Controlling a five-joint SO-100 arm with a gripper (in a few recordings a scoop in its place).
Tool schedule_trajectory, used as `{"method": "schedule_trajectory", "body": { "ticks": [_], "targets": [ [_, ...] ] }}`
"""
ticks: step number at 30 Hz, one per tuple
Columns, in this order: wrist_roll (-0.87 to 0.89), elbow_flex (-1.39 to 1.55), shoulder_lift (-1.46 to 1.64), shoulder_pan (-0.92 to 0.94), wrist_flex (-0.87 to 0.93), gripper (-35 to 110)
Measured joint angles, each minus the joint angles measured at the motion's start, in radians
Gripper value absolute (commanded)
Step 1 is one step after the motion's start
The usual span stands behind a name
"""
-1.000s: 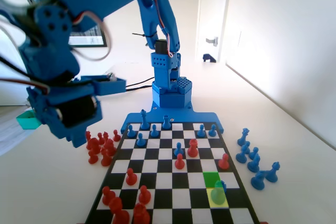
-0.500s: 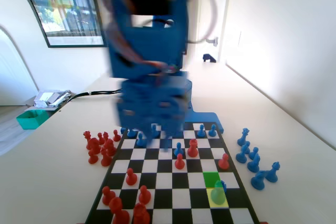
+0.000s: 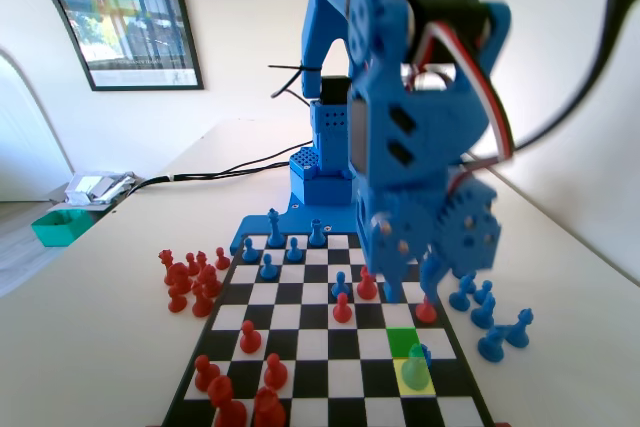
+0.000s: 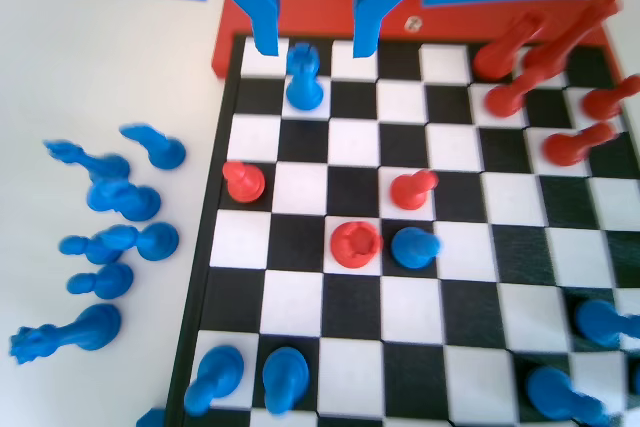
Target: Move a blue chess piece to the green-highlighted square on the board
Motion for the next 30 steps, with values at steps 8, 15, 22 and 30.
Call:
{"method": "schedule_trajectory", "body": {
  "ticks": [8, 15, 22, 30],
  "targets": [
    [0.0, -0.095, -0.129, -0.025, -0.018, 11],
    [-0.003, -0.181, -0.218, -0.015, -0.017, 11],
    [-0.015, -0.207, -0.245, 0.02, -0.044, 11],
    [-0.026, -0.207, -0.247, 0.012, -0.071, 11]
  ]
}}
